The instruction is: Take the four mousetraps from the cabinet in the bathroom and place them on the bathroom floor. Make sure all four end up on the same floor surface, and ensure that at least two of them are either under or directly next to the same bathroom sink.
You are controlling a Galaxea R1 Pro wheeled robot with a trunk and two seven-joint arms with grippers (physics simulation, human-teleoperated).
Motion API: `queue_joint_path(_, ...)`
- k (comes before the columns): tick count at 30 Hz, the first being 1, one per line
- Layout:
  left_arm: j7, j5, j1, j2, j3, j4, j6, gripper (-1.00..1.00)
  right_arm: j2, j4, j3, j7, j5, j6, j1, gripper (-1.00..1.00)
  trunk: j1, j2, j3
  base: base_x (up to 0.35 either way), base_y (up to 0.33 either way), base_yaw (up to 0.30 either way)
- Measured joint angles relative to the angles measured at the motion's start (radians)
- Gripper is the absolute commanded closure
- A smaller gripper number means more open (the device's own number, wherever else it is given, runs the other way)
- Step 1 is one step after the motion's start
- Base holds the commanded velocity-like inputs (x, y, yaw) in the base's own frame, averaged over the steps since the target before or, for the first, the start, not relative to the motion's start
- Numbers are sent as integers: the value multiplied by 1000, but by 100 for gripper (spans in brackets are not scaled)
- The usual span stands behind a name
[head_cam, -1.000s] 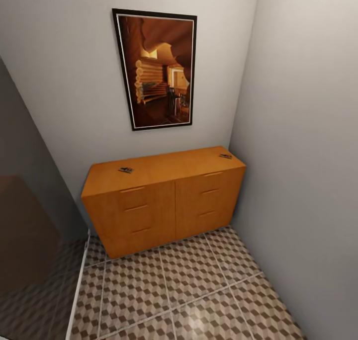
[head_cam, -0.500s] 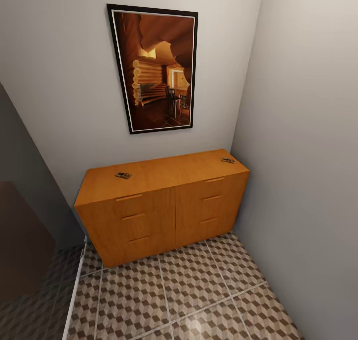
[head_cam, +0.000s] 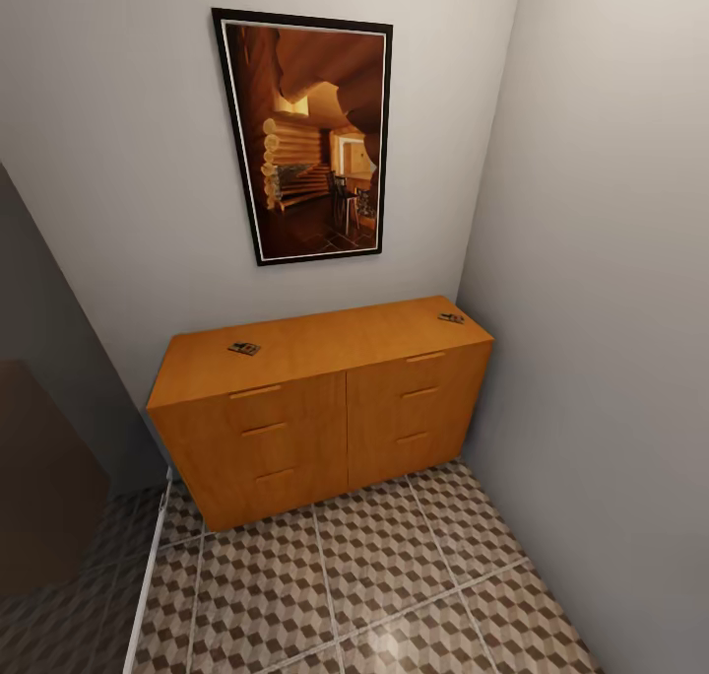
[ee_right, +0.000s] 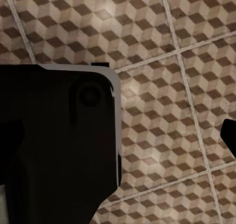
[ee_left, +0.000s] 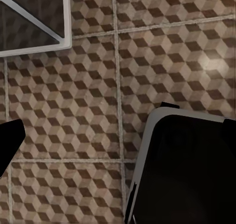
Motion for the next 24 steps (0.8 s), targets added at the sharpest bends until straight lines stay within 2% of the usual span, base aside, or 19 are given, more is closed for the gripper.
queue_joint_path(3, -14, -1, 0, -6, -1, 0, 26, -100, 3, 0, 0, 0, 0, 0, 0, -100, 0, 0, 0, 0, 0, 0)
queue_joint_path(7, -66, -2, -1, -8, -4, 0, 38, -100, 6, 0, 0, 0, 0, 0, 0, -100, 0, 0, 0, 0, 0, 0)
queue_joint_path(8, -95, -5, -9, -8, -5, -1, 55, -100, 6, 0, -1, 0, 0, 0, 0, -100, 0, 0, 0, 0, 0, 0)
queue_joint_path(13, -106, -6, -44, -8, -5, -11, 144, -100, 7, 0, -1, 0, 0, 0, 0, -100, 0, 0, 0, 0, 0, 0)
queue_joint_path(14, -112, -6, -59, -7, -5, -151, 450, -100, 7, -2, -2, 0, 0, 0, -1, -100, 0, 0, 0, 0, 0, 0)
queue_joint_path(15, -113, -8, -157, -7, -6, -189, 527, -100, 7, -2, -3, 0, 0, 0, -2, -100, 0, 0, 0, 0, 0, 0)
queue_joint_path(16, -114, -9, -209, -7, -6, -269, 638, -100, 6, -3, -4, 0, 0, 0, -2, -100, 0, 0, 0, 0, 0, 0)
queue_joint_path(17, -115, -10, -218, -8, -5, -335, 727, -100, 6, -4, -5, 0, -1, 0, -2, -100, 0, 0, 0, 0, 0, 0)
queue_joint_path(19, -115, -10, -242, -9, -7, -389, 803, -100, 6, -5, -6, 0, -1, 0, -2, -100, 0, 0, 0, 0, 0, 0)
queue_joint_path(20, -116, -10, -270, -11, -8, -436, 872, -100, 6, -5, -6, 0, -1, -1, -3, -100, 0, 0, 0, 0, 0, 0)
queue_joint_path(23, -117, -10, -329, -19, -8, -498, 977, -100, 6, -6, -7, 0, -1, -1, -8, -100, 0, 0, 0, 0, 0, 0)
queue_joint_path(24, -117, -10, -370, -24, -9, -527, 1043, -100, 6, -6, -7, 0, -1, -1, -11, -100, 0, 0, 0, 0, 0, 0)
